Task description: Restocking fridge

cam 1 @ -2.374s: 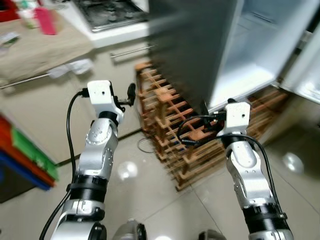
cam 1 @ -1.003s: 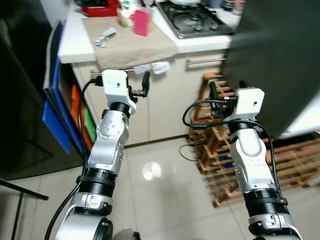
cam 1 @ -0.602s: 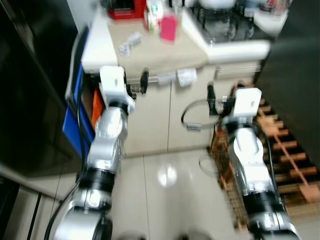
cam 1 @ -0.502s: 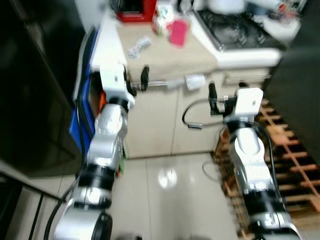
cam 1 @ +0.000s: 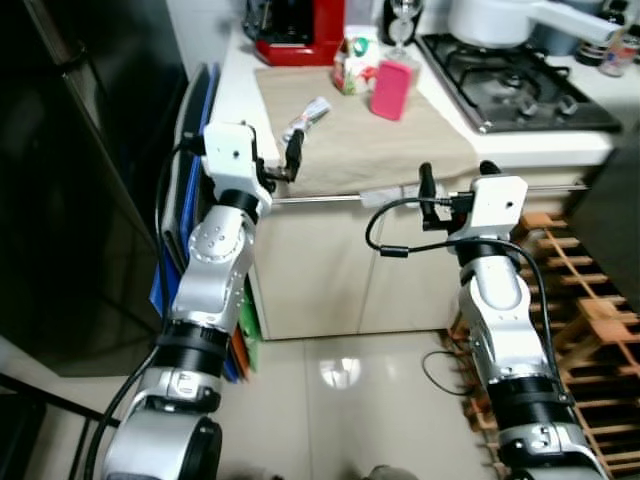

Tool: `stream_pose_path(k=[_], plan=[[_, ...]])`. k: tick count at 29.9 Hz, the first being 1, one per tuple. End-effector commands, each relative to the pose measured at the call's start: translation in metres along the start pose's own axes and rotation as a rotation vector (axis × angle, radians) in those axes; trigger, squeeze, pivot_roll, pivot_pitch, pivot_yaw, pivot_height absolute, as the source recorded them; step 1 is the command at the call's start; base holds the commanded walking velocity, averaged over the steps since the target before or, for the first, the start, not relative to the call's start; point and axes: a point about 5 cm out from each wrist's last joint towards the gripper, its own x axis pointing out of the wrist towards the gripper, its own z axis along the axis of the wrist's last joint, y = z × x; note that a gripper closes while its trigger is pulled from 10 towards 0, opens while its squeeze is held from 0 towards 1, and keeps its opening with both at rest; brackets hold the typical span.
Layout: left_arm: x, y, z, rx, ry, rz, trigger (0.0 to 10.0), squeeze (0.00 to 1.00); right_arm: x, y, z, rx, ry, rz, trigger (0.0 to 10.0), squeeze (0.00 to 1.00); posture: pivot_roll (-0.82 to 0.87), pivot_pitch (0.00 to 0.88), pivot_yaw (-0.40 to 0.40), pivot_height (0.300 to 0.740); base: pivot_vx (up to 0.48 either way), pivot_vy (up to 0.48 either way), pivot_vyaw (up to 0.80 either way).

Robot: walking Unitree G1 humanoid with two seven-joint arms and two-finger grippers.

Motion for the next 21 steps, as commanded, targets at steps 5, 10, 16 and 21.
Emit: stream_pose_path(k=[5, 10, 16, 21], plan=[[0.006, -0.010, 0.006, 0.010, -0.016, -0.056, 10.0, 0.00, 0.001, -0.011, 0.003, -0.024, -0.014, -0.033, 10.0, 0.00, -0.14, 0.051, 0.039, 0.723, 0.449, 0.000, 0.00], [0.023, -0.020, 0.018, 0.016, 0.015, -0.171, 10.0, 0.00, -0.003, -0.017, 0.005, -0.047, -0.023, -0.059, 10.0, 0.00, -0.14, 0.048, 0.044, 0.723, 0.346, 0.000, 0.00], [0.042, -0.018, 0.010, 0.006, 0.150, -0.225, 10.0, 0.00, -0.010, -0.022, -0.001, -0.055, -0.001, -0.097, 10.0, 0.00, -0.15, 0.047, 0.057, 0.723, 0.000, 0.000, 0.00], [0.051, -0.022, 0.005, -0.010, 0.232, -0.286, 10.0, 0.00, -0.013, -0.023, -0.001, -0.058, 0.001, -0.112, 10.0, 0.00, -0.15, 0.046, 0.061, 0.723, 0.000, 0.000, 0.00]])
